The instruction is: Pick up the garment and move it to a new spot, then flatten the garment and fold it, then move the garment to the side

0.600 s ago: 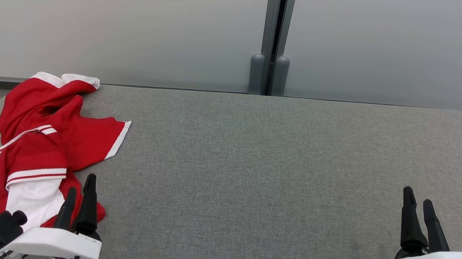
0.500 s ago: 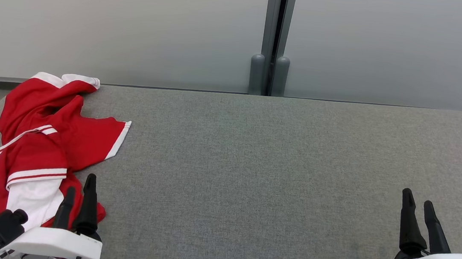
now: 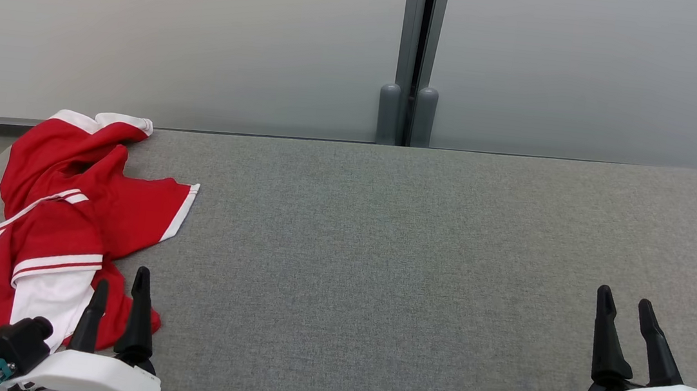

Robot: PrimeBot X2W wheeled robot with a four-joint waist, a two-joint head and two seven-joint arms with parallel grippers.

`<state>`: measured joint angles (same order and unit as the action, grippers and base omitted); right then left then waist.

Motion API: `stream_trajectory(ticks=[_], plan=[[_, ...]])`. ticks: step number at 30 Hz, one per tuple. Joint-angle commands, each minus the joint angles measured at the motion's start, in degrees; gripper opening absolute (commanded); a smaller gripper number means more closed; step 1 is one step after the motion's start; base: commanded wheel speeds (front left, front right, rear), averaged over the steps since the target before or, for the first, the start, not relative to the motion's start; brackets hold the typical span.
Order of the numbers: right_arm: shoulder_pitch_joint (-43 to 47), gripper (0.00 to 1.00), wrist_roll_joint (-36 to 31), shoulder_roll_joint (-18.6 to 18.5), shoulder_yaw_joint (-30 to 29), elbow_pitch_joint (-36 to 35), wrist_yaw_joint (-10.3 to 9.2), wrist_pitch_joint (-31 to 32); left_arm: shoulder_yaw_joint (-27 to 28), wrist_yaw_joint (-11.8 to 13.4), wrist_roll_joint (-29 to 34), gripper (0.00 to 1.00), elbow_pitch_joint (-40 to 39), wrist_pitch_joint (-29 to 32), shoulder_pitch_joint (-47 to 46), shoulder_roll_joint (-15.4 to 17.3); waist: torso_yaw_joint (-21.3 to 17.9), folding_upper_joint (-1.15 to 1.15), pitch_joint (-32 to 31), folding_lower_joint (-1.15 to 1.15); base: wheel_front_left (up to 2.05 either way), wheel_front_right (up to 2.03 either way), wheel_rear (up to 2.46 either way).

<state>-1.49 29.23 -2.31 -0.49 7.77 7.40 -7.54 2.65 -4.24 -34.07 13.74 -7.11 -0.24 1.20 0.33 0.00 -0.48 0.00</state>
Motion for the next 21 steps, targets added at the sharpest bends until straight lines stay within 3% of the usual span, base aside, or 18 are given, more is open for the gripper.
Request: stream_trajectory(ticks=[1,21], plan=[[-0.1,1.00,-1.9,-0.6,0.1,-0.8,0.09,-0.7,0.0,-0.4,1.9,1.00,-0.7,-0.5,-0.2,0.5,0.0,0.00,0.0,0.00,0.00,0.00,0.00],[0.7,1.00,-13.1,-0.6,0.5,-1.7,0.11,-3.5,0.4,-1.3,14.1,1.00,0.0,-3.6,0.5,1.2,0.2,0.00,0.0,0.00,0.00,0.00,0.00]])
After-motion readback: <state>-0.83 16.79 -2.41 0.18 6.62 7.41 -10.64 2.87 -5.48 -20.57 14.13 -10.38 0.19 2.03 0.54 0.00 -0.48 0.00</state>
